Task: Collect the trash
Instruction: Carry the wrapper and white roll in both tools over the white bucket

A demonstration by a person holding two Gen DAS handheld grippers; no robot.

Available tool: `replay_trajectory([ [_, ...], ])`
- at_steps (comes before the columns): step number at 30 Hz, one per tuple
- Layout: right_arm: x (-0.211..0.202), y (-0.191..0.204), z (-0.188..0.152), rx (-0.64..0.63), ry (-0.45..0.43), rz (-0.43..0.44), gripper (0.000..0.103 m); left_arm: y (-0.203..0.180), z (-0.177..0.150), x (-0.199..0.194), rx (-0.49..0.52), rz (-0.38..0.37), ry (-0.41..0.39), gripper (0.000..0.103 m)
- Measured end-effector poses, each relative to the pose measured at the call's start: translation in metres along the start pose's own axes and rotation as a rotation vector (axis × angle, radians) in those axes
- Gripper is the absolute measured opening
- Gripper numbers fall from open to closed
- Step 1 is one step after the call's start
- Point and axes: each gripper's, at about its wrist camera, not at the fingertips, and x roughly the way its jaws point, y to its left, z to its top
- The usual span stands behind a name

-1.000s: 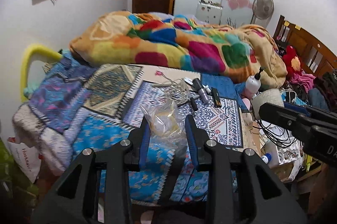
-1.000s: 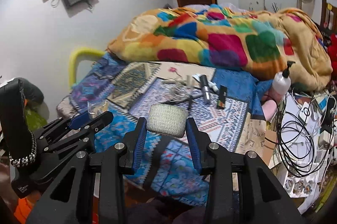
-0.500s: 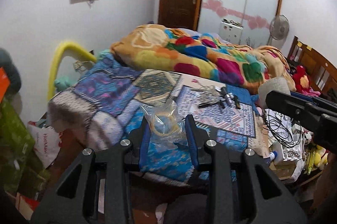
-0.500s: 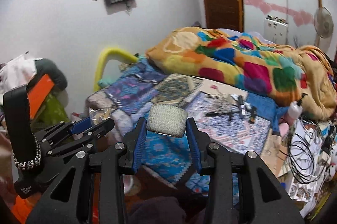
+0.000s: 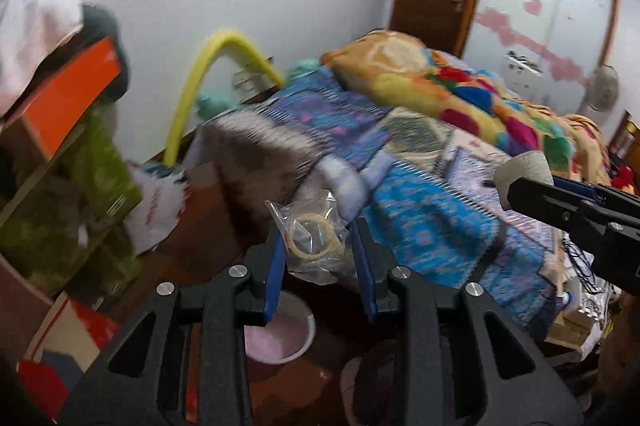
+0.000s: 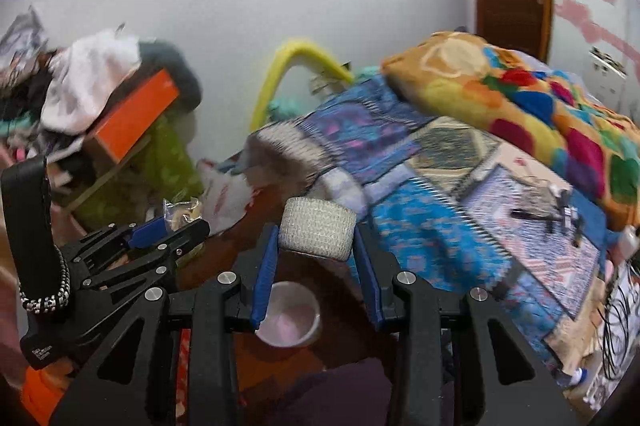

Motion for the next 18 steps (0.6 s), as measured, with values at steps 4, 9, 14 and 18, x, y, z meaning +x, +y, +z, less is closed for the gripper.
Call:
replay_trajectory([
  [4, 0.037, 0.028, -0.004, -0.054, 0.064, 0.042, 0.035, 0.035, -0.017, 0.014, -0.051, 0.041, 0.058, 0.032],
  [9, 0.089, 0.057, -0.015, -0.098, 0.181, 0.090, 0.035, 0.075, -0.042, 0.043, -0.110, 0.070, 0.161, 0.032],
  [14, 0.140, 0.073, -0.027, -0.103, 0.319, 0.123, 0.035, 0.100, -0.068, 0.084, -0.153, 0.072, 0.293, 0.032],
  [18, 0.176, 0.082, -0.038, -0.111, 0.417, 0.141, 0.035, 0.110, -0.088, 0.115, -0.163, 0.077, 0.381, 0.032],
])
